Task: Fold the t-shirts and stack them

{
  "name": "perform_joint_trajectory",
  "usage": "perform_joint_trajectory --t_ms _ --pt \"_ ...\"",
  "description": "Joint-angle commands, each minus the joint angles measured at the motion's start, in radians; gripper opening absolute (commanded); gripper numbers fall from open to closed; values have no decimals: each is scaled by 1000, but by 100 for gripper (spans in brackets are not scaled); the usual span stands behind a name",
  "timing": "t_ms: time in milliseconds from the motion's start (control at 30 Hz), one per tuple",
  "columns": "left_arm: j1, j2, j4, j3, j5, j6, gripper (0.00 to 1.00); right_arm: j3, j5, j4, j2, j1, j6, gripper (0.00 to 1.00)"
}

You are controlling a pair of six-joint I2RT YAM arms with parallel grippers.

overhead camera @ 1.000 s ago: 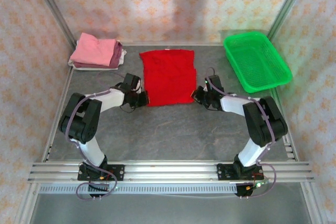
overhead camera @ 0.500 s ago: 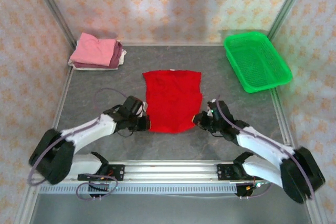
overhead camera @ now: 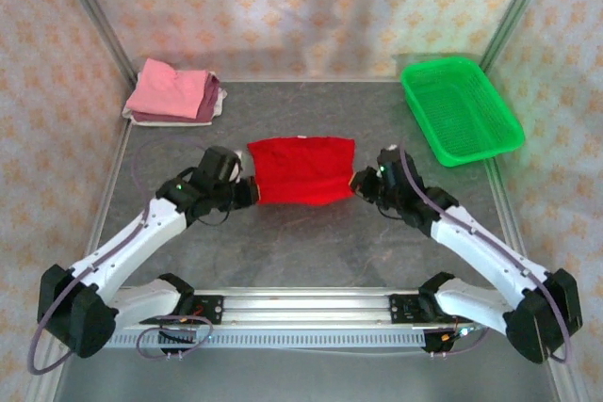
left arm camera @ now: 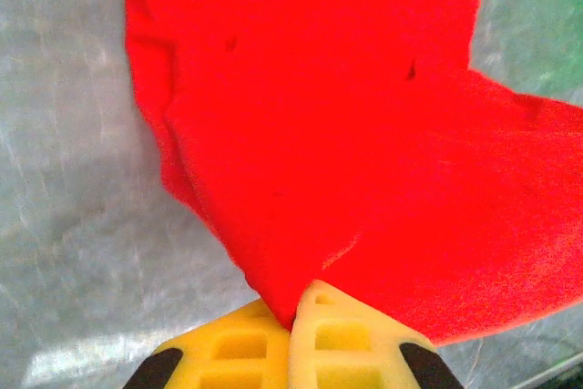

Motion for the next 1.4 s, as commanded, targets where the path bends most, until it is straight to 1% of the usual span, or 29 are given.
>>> perform_joint_trajectory --t_ms 0,33,167,233,400,500,600,633,667,700,733,767,833,867,900,933,1000,1067,1100,1167,1233,1267,1367 --pt "47 66 -32 132 -2 52 0 111 50 -13 83 -34 -83 0" --pt "67 96 -34 167 9 86 0 143 39 -6 110 -49 -94 0" --pt "102 185 -10 257 9 134 0 243 -17 42 249 -100 -126 0" --pt "124 234 -5 296 4 154 0 289 -25 44 303 -115 -139 0" --pt "184 367 54 376 41 175 0 375 -61 91 429 -155 -147 0" --pt "207 456 52 453 29 200 0 446 -78 100 526 -180 -152 0" --pt "243 582 54 563 21 231 0 547 -90 114 654 -213 -162 0" --pt "258 641 47 621 17 240 2 592 -99 125 705 -229 -163 1" --pt "274 708 35 690 27 253 15 642 -118 144 762 -245 -165 12" --pt "284 766 19 753 29 260 28 700 -149 147 812 -256 -168 27" --pt "296 845 -4 828 18 261 39 783 -183 132 884 -268 -176 39" --pt "307 907 -21 896 -1 262 46 873 -201 87 948 -279 -186 42" --pt "319 982 -44 974 -41 247 48 995 -203 1 1020 -289 -206 41" --pt "321 996 -57 995 -38 237 48 1018 -198 -27 1026 -290 -217 41" --pt "318 990 -50 985 -18 232 48 1010 -199 -37 1015 -289 -228 41" --pt "306 953 -20 936 -16 226 49 969 -204 -32 984 -281 -243 41" --pt "274 855 55 794 -37 225 49 852 -204 -9 902 -251 -277 39" --pt "238 752 143 642 -48 230 49 681 -212 78 813 -208 -296 36" --pt "225 719 187 580 -42 231 48 609 -213 132 784 -189 -287 33" --pt "199 680 306 453 -8 239 42 467 -249 284 758 -164 -245 23" --pt "189 684 418 354 -10 239 39 390 -271 404 783 -160 -200 21" --pt "190 707 458 326 -1 233 37 378 -281 435 811 -161 -188 21" --pt "193 820 493 319 32 228 31 373 -300 472 892 -159 -177 19"
